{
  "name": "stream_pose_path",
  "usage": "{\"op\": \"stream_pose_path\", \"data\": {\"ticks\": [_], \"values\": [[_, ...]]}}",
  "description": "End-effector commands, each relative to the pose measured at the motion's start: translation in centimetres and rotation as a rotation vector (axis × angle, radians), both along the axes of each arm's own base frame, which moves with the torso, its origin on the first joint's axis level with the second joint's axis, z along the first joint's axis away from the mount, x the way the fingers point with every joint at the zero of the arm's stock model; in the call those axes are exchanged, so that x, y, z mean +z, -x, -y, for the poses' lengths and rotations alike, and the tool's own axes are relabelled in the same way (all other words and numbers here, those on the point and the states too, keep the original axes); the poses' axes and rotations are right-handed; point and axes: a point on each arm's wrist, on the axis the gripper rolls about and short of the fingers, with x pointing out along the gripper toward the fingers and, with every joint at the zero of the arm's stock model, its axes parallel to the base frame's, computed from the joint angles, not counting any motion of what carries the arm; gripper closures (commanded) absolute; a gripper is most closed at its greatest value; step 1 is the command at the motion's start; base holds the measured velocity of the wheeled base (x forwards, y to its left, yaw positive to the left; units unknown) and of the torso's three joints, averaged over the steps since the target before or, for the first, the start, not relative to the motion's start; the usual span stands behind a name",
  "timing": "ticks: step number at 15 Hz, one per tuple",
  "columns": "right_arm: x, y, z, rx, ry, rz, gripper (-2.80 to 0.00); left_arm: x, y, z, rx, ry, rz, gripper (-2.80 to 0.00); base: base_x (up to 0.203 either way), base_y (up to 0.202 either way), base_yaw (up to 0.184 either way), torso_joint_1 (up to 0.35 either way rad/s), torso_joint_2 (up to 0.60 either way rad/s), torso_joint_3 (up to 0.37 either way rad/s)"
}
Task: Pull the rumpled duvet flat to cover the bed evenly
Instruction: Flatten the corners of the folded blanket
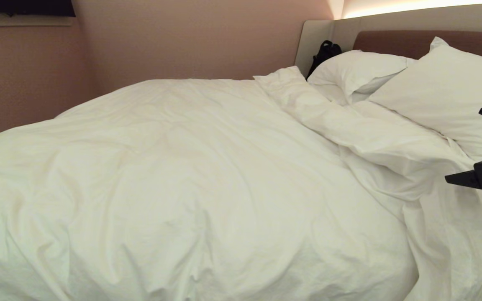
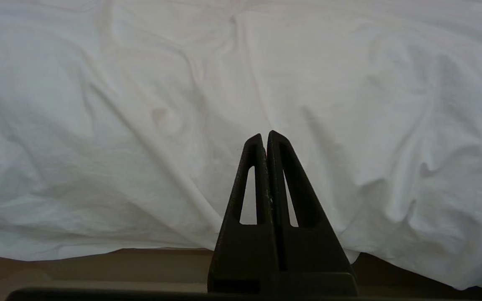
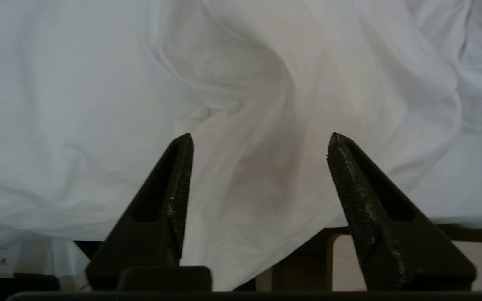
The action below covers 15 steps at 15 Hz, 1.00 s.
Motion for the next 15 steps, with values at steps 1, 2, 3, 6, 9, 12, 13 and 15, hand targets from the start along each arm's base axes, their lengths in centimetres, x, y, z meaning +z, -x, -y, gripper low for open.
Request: {"op": "stream_pose_path", "data": {"ticks": [1, 2, 3, 6, 9, 12, 13, 15], "values": [[-0.3, 0.0, 0.0, -0.076, 0.066, -0.014, -2.8, 0.0, 0.0, 0.0, 0.002, 0.0, 0.001, 0.0, 0.0, 0.0, 0.0, 0.0, 0.0, 0.0], [-0.6, 0.0, -0.2, -0.087, 0.082, -0.026, -2.8, 0.0, 0.0, 0.0, 0.0, 0.0, 0.002, 0.0, 0.0, 0.0, 0.0, 0.0, 0.0, 0.0], [-0.9, 0.0, -0.5, -0.093, 0.101, -0.037, -2.8, 0.0, 0.0, 0.0, 0.001, 0.0, 0.001, 0.0, 0.0, 0.0, 0.0, 0.0, 0.0, 0.0], [-1.8, 0.0, -1.6, -0.073, 0.137, -0.066, -2.8, 0.0, 0.0, 0.0, 0.0, 0.0, 0.001, 0.0, 0.0, 0.0, 0.0, 0.0, 0.0, 0.0], [-2.8, -0.4, -2.5, -0.098, 0.2, -0.1, -2.8, 0.0, 0.0, 0.0, 0.0, 0.0, 0.001, 0.0, 0.0, 0.0, 0.0, 0.0, 0.0, 0.0], [-4.4, -1.8, -2.7, -0.134, 0.248, -0.164, -2.8, 0.0, 0.0, 0.0, 0.002, 0.0, 0.001, 0.0, 0.0, 0.0, 0.0, 0.0, 0.0, 0.0], [-4.8, -2.2, -2.7, -0.165, 0.277, -0.182, -2.8, 0.0, 0.0, 0.0, 0.002, 0.002, 0.002, 0.0, 0.0, 0.0, 0.0, 0.0, 0.0, 0.0], [-5.4, -2.0, -2.8, -0.17, 0.302, -0.2, -2.8, 0.0, 0.0, 0.0, 0.0, 0.002, 0.001, 0.0, 0.0, 0.0, 0.0, 0.0, 0.0, 0.0]]}}
